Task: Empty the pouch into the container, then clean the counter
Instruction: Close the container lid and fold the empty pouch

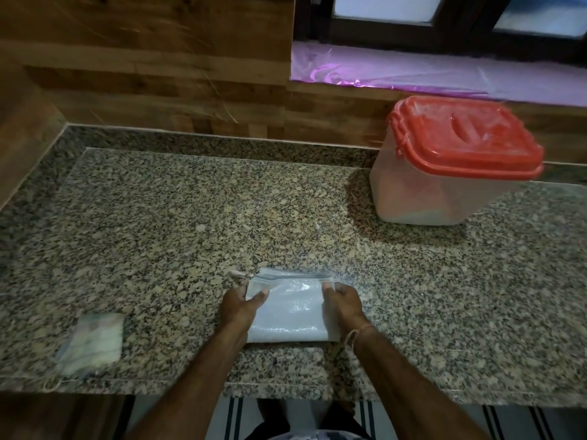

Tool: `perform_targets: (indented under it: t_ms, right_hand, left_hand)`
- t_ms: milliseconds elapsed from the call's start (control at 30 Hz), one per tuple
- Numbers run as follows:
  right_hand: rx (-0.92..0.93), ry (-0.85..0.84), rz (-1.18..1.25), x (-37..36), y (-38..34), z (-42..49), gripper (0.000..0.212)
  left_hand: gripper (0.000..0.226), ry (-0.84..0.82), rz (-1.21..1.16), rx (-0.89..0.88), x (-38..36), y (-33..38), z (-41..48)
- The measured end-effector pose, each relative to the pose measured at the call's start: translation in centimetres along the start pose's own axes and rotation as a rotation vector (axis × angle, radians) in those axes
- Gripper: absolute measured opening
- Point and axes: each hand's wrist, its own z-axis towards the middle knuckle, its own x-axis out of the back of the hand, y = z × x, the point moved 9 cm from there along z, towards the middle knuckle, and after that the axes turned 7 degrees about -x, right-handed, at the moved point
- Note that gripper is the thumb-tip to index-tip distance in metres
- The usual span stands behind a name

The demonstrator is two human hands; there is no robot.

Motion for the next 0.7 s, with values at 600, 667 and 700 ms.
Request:
perform_targets:
  t_ms: [600, 667, 700]
  right_hand:
    - [0.379, -0.659, -0.291, -11.4, 1.8, -14.4, 0.049]
    - [0.449, -0.698, -0.416, -13.1, 4.3, -18.3, 0.039]
    - [0.483, -0.702, -0.475, -13.9, 5.7, -20.1, 0.036]
  left_hand:
    - [0.024, 0.454, -0.486, -0.102, 13.5, -7.3, -23.1]
    - [0.021, 0.553, -0.499, -0.065, 15.2, -10.5, -27.8]
    - [0.022, 0.605, -0.490, -0.042, 16.2, -12.2, -29.9]
